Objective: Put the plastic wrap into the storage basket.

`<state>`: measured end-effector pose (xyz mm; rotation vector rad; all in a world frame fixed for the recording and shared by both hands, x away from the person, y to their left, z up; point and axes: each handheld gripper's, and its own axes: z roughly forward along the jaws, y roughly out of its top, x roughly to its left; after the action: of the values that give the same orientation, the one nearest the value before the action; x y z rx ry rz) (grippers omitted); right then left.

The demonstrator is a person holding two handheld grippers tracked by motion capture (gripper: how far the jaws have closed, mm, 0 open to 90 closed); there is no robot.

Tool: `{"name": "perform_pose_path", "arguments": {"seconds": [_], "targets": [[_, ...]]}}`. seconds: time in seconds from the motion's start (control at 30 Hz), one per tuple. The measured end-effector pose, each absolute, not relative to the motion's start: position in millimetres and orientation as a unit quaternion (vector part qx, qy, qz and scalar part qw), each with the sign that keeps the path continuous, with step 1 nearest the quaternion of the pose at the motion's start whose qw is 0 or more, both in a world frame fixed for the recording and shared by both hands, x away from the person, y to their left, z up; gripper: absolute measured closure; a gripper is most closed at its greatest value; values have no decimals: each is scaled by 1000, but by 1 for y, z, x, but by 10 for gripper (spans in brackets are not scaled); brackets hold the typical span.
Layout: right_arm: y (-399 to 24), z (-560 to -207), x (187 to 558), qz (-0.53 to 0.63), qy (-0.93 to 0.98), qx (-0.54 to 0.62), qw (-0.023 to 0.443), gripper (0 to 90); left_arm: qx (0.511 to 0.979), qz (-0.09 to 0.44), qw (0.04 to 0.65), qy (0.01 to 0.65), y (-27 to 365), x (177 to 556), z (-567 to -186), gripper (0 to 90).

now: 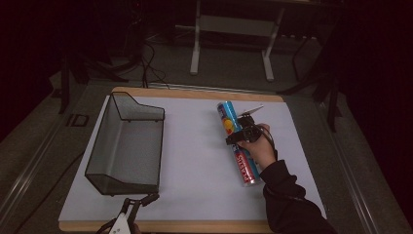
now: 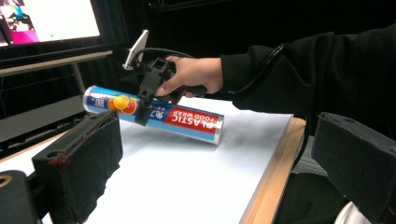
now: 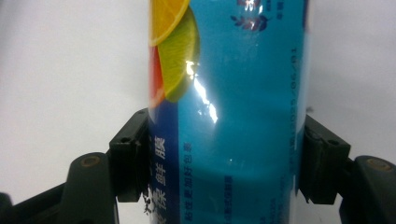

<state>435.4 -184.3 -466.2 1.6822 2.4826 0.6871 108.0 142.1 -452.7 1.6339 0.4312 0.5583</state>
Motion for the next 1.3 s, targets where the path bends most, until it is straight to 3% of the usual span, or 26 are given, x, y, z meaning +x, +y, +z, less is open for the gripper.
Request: {"name": "perform_pose_path", "arguments": {"seconds": [0.6,0.8,1.3], "targets": [[-167,-409,429,328,785,525,6,317,709,248,632,190,142,108,-453,28],[-147,-380,427,364,781,507,15,318,717,237,627,194,141,110,-454,28],[-91,-344,421,429,769,475,3,318,727,230,618,193,139,112,-456,28]]}}
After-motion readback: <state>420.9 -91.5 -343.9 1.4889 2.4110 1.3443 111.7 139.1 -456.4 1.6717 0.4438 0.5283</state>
